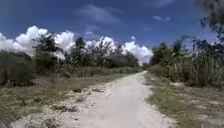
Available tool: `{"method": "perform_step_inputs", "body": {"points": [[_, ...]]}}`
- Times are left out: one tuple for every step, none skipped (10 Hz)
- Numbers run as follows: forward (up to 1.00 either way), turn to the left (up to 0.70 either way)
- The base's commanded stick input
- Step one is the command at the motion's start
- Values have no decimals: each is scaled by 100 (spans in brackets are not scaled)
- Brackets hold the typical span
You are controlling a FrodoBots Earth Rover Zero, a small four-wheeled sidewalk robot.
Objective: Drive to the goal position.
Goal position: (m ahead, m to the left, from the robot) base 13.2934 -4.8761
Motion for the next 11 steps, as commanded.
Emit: {"method": "perform_step_inputs", "body": {"points": [[48,0],[48,0],[48,0],[47,0],[46,0],[47,0],[47,0],[48,0],[49,0],[49,0],[49,0]]}}
